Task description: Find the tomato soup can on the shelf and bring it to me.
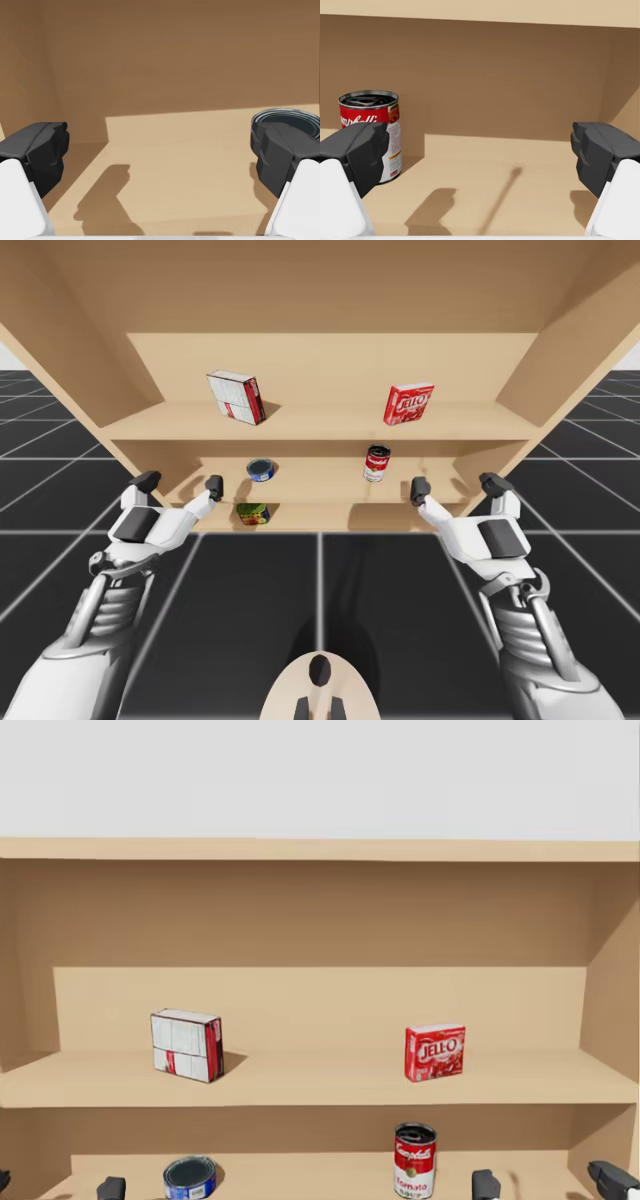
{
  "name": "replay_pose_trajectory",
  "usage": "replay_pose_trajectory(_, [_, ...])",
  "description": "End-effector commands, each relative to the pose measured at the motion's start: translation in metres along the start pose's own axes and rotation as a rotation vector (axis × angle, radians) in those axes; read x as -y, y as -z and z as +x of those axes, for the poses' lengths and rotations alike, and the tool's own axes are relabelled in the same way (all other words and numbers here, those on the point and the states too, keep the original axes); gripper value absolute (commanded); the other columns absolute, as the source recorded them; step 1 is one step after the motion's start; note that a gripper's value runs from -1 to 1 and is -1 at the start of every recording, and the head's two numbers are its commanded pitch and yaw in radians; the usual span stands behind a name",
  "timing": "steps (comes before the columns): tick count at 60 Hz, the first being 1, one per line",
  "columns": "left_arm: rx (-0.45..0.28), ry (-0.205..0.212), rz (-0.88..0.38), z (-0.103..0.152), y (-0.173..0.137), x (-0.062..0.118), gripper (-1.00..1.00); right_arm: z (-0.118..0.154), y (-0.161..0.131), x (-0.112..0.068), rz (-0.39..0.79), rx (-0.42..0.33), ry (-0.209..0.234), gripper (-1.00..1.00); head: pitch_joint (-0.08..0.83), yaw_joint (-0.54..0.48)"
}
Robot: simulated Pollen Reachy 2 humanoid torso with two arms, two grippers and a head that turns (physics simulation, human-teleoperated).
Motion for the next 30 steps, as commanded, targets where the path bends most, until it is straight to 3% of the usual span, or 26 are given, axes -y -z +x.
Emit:
replay_pose_trajectory(1, [-0.002, 0.000, 0.001, -0.0002, -0.0001, 0.0002, -1.00, -0.0014, -0.0017, -0.0035, -0.005, 0.001, 0.022, -1.00, -0.014, -0.03])
replay_pose_trajectory(13, [-0.001, -0.001, 0.001, 0.0000, -0.0001, -0.0003, -1.00, 0.0006, -0.0018, -0.0034, 0.010, 0.000, 0.019, -1.00, 0.029, -0.02])
replay_pose_trajectory(30, [0.004, 0.001, -0.002, 0.0007, -0.0008, -0.0001, -1.00, -0.0018, -0.0007, -0.0039, 0.007, -0.008, 0.014, -1.00, 0.210, -0.06])
